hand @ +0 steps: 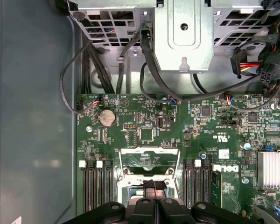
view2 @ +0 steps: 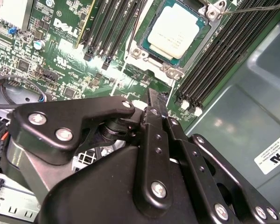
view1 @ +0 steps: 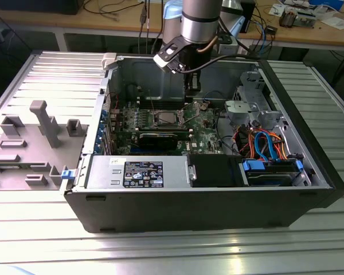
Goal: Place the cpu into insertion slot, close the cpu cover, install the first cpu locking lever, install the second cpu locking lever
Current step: 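Close the cpu cover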
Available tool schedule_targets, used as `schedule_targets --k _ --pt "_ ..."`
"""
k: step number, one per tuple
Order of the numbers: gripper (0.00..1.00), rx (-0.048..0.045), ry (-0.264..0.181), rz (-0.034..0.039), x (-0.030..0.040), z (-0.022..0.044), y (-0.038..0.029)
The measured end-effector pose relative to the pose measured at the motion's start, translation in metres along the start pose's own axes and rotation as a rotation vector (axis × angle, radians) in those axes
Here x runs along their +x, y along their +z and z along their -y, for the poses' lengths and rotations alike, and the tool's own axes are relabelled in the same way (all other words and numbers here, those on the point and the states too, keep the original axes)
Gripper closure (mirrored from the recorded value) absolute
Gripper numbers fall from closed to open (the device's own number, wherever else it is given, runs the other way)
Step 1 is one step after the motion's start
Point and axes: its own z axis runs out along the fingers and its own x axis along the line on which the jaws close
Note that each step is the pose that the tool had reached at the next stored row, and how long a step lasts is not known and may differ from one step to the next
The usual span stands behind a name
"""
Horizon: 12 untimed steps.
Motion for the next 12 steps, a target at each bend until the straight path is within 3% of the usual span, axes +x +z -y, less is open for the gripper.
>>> schedule_targets --k 12 --pt "0.89 0.0001 0.000 0.0000 0.0000 -0.0032 0.0000"
